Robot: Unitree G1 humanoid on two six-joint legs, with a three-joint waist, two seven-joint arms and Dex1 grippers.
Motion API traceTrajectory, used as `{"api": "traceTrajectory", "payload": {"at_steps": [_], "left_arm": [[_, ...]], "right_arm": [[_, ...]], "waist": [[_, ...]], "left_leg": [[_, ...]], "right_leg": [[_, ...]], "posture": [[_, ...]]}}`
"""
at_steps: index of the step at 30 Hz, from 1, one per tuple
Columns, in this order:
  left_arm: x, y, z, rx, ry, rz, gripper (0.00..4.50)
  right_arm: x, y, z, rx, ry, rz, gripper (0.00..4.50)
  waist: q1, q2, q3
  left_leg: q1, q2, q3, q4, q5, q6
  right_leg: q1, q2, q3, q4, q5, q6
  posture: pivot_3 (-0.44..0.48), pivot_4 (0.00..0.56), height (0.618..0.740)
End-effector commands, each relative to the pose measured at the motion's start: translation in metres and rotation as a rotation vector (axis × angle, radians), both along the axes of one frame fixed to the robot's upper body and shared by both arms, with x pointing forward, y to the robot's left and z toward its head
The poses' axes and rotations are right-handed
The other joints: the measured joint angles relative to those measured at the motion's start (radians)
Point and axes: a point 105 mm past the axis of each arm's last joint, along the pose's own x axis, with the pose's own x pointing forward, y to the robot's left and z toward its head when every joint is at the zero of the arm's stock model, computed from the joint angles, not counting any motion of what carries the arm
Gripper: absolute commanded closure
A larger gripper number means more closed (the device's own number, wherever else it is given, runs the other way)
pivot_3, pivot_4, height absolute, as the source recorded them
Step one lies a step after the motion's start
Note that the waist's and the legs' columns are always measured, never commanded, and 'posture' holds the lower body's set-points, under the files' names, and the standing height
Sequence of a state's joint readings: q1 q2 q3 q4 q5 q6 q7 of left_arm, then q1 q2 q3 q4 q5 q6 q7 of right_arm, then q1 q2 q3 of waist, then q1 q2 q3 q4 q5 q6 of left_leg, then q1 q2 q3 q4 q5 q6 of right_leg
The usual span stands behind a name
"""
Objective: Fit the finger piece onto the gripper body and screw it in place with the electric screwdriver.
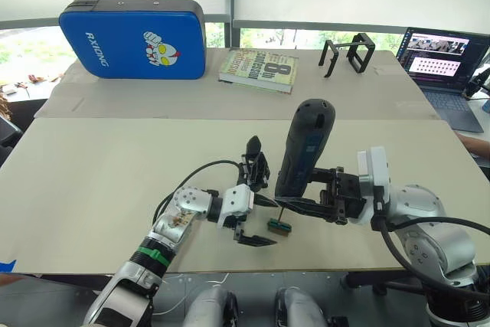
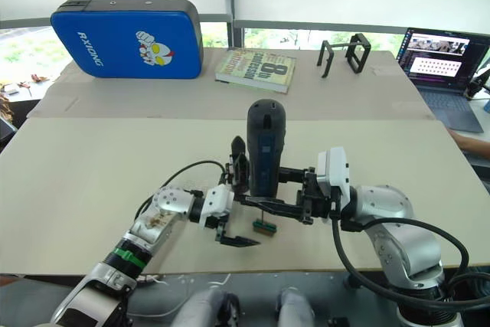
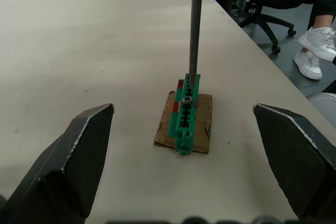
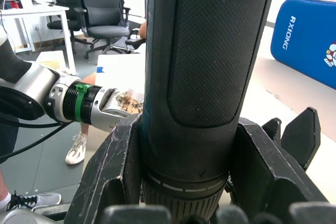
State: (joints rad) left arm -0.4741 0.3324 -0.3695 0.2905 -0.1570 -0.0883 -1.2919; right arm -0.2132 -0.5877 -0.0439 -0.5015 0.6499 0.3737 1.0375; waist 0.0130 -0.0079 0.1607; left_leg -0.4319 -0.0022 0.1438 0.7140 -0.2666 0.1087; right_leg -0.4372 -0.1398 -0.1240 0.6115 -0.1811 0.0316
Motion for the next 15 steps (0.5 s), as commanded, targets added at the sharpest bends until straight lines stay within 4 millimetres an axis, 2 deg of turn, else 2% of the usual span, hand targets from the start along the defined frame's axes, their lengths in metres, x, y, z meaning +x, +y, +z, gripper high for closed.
{"api": "traceTrajectory", "payload": {"at_steps": [1, 15], "left_arm": [[0.0000, -0.0042, 0.0079, -0.012, -0.032, -0.027, 0.00], [0.0010, -0.0042, 0.0077, -0.004, -0.038, -0.030, 0.00]], "right_arm": [[-0.0043, 0.0002, 0.0103, 0.019, -0.047, 0.016, 2.56], [-0.0024, 0.0006, 0.0063, 0.014, -0.035, 0.012, 2.56]], "waist": [[0.000, 0.000, 0.000], [0.000, 0.000, 0.000]], "left_leg": [[0.000, 0.000, 0.000, 0.000, 0.000, 0.001], [0.000, 0.000, 0.000, 0.000, 0.000, 0.001]], "right_leg": [[0.000, 0.000, 0.000, 0.000, 0.000, 0.000], [0.000, 0.000, 0.000, 0.000, 0.000, 0.000]], "posture": [[0.000, 0.150, 0.740], [0.000, 0.150, 0.740]]}}
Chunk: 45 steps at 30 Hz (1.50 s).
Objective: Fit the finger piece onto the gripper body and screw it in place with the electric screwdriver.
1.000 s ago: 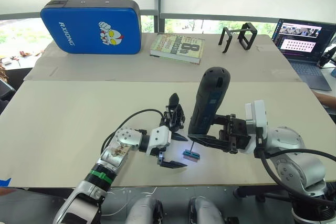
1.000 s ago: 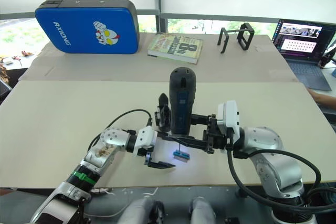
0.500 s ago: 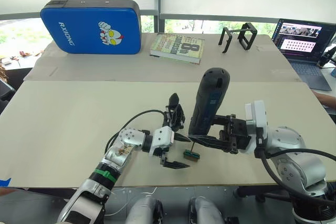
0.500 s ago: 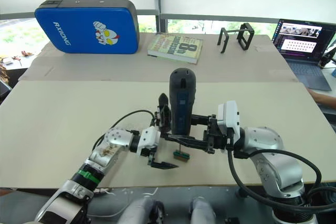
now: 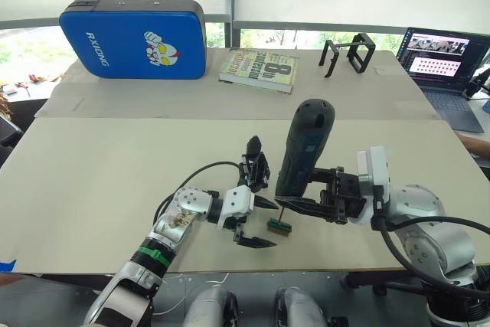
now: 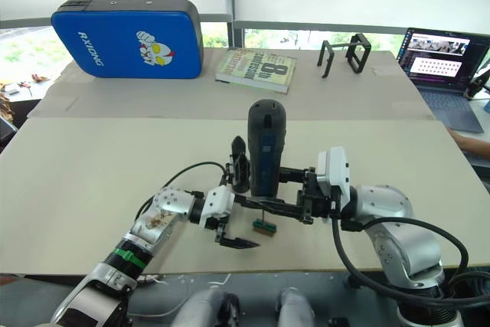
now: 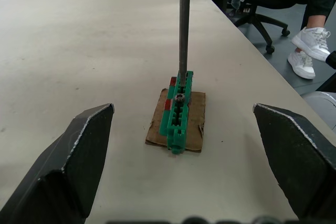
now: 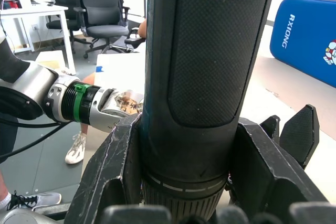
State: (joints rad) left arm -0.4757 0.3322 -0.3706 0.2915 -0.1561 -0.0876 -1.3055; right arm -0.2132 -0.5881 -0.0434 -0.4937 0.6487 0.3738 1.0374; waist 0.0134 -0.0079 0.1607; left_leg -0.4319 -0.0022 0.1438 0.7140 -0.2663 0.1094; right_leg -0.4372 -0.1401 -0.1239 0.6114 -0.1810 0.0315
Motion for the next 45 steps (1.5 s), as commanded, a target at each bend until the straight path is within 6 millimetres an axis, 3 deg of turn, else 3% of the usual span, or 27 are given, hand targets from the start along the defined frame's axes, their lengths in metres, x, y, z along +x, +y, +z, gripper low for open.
{"api": "traceTrajectory", "payload": {"at_steps": [1, 45], "left_arm": [[0.002, -0.004, 0.008, -0.009, -0.042, -0.016, 0.00], [0.006, -0.008, 0.009, -0.011, -0.081, -0.015, 0.00]], "right_arm": [[-0.003, 0.001, 0.007, 0.015, -0.040, 0.016, 2.56], [-0.002, 0.000, -0.003, -0.012, 0.026, 0.015, 2.56]], "waist": [[0.000, 0.000, 0.000], [0.000, 0.000, 0.000]], "left_leg": [[0.000, 0.000, 0.000, 0.000, 0.000, 0.000], [0.000, 0.000, 0.000, 0.000, 0.000, 0.001]], "right_leg": [[0.000, 0.000, 0.000, 0.000, 0.000, 0.000], [0.000, 0.000, 0.000, 0.000, 0.000, 0.000]], "posture": [[0.000, 0.150, 0.740], [0.000, 0.150, 0.740]]}}
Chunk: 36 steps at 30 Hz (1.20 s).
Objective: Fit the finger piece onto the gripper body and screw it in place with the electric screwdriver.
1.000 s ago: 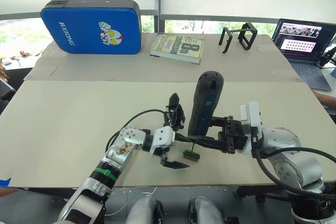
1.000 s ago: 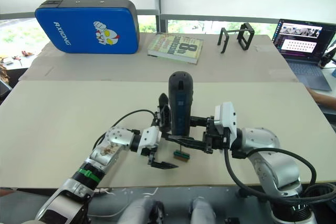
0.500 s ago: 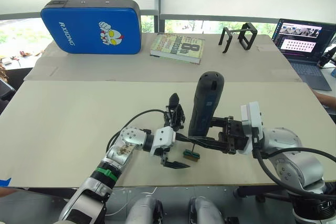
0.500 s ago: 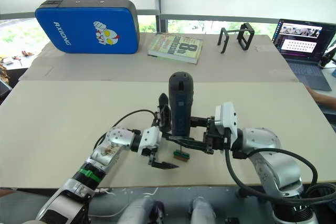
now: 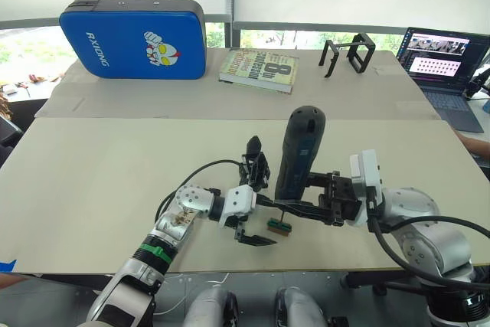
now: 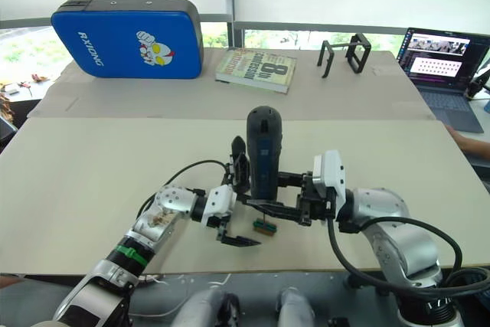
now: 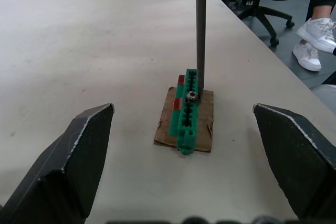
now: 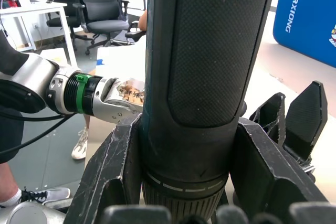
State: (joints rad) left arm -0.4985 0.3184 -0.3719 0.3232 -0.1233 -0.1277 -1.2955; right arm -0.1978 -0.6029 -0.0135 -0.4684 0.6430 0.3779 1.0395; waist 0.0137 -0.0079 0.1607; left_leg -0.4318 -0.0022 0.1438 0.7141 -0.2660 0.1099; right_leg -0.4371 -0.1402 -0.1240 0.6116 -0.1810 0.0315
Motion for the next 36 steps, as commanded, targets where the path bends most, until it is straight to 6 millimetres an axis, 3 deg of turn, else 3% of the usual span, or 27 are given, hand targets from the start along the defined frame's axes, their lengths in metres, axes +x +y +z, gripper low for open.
{"api": "traceTrajectory", "payload": {"at_steps": [1, 6, 15, 36], "left_arm": [[0.001, -0.005, 0.009, -0.024, -0.038, -0.014, 0.00], [0.002, -0.005, 0.009, -0.025, -0.039, -0.013, 0.00], [0.001, -0.006, 0.008, -0.022, -0.032, -0.019, 0.00], [0.001, -0.005, 0.007, -0.018, -0.031, -0.023, 0.00]], "right_arm": [[-0.003, 0.000, 0.009, 0.012, -0.026, 0.011, 2.56], [-0.005, -0.002, 0.009, 0.009, -0.024, 0.010, 2.56], [-0.007, 0.000, 0.030, 0.072, -0.074, 0.006, 2.56], [0.001, -0.001, 0.022, 0.048, -0.078, -0.025, 2.56]], "waist": [[0.000, 0.000, 0.000], [-0.001, 0.000, 0.000], [0.000, 0.000, 0.000], [0.000, 0.000, 0.000]], "left_leg": [[0.000, 0.000, 0.000, 0.000, 0.000, 0.000], [0.000, 0.000, 0.000, 0.000, 0.000, 0.000], [0.000, 0.000, 0.000, 0.000, 0.000, 0.000], [0.000, 0.000, 0.000, 0.000, 0.000, 0.000]], "right_leg": [[0.000, 0.000, 0.000, 0.000, 0.000, 0.000], [0.000, 0.000, 0.000, 0.000, 0.000, 0.000], [0.000, -0.001, 0.000, 0.000, 0.000, 0.000], [0.000, -0.001, 0.000, 0.000, 0.000, 0.000]], "posture": [[0.000, 0.150, 0.740], [0.000, 0.150, 0.740], [0.000, 0.150, 0.740], [0.000, 0.150, 0.740]]}}
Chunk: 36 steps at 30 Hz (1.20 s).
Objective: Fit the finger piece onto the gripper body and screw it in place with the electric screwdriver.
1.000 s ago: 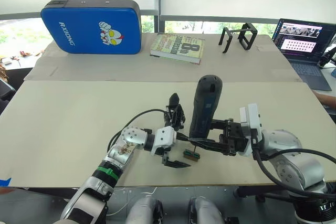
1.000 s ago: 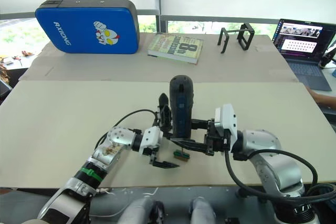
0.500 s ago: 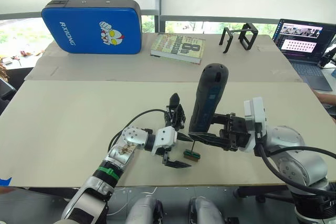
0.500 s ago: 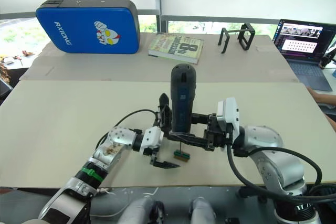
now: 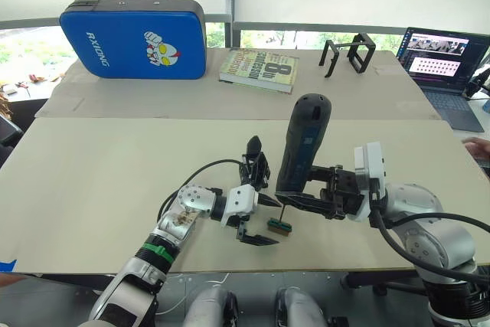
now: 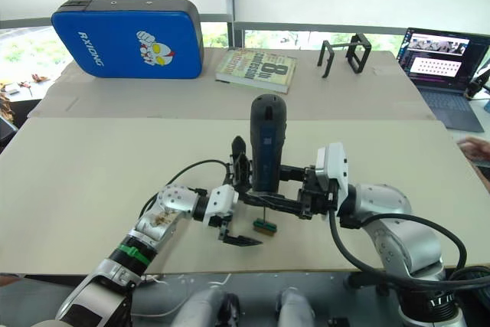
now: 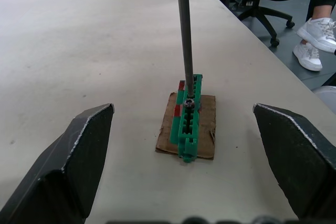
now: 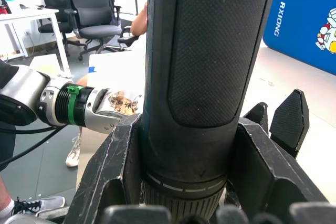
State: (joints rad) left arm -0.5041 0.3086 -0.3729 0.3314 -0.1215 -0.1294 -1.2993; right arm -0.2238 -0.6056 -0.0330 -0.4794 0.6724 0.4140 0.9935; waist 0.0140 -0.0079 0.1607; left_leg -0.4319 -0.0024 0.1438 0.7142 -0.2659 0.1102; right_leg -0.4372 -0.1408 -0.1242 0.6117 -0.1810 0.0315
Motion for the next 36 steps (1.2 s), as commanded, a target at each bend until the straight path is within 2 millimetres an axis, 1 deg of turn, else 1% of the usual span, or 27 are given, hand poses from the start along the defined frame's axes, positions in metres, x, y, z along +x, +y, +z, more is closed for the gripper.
{"api": "traceTrajectory", "payload": {"at_steps": [1, 13, 36], "left_arm": [[0.0007, -0.0027, 0.0073, -0.015, -0.033, -0.015, 0.00], [0.0015, -0.0027, 0.0079, -0.017, -0.036, -0.011, 0.00], [0.0040, -0.0037, 0.0082, -0.017, -0.043, -0.011, 0.00]], "right_arm": [[-0.0034, 0.0004, 0.0123, 0.025, -0.075, 0.008, 2.56], [-0.0026, 0.0006, 0.0103, 0.015, -0.069, 0.006, 2.56], [-0.0073, 0.0021, 0.0079, 0.009, -0.065, 0.020, 2.56]], "waist": [[0.000, 0.000, 0.000], [0.000, 0.000, 0.000], [0.000, 0.000, 0.000]], "left_leg": [[0.000, 0.000, 0.000, 0.000, 0.000, 0.000], [0.000, 0.000, 0.000, 0.000, 0.000, 0.000], [0.000, 0.000, 0.000, 0.000, 0.000, 0.000]], "right_leg": [[0.000, 0.000, 0.000, 0.000, 0.000, 0.000], [0.000, 0.000, 0.000, 0.000, 0.000, 0.000], [0.000, 0.000, 0.000, 0.000, 0.000, 0.000]], "posture": [[0.000, 0.150, 0.740], [0.000, 0.150, 0.740], [0.000, 0.150, 0.740]]}}
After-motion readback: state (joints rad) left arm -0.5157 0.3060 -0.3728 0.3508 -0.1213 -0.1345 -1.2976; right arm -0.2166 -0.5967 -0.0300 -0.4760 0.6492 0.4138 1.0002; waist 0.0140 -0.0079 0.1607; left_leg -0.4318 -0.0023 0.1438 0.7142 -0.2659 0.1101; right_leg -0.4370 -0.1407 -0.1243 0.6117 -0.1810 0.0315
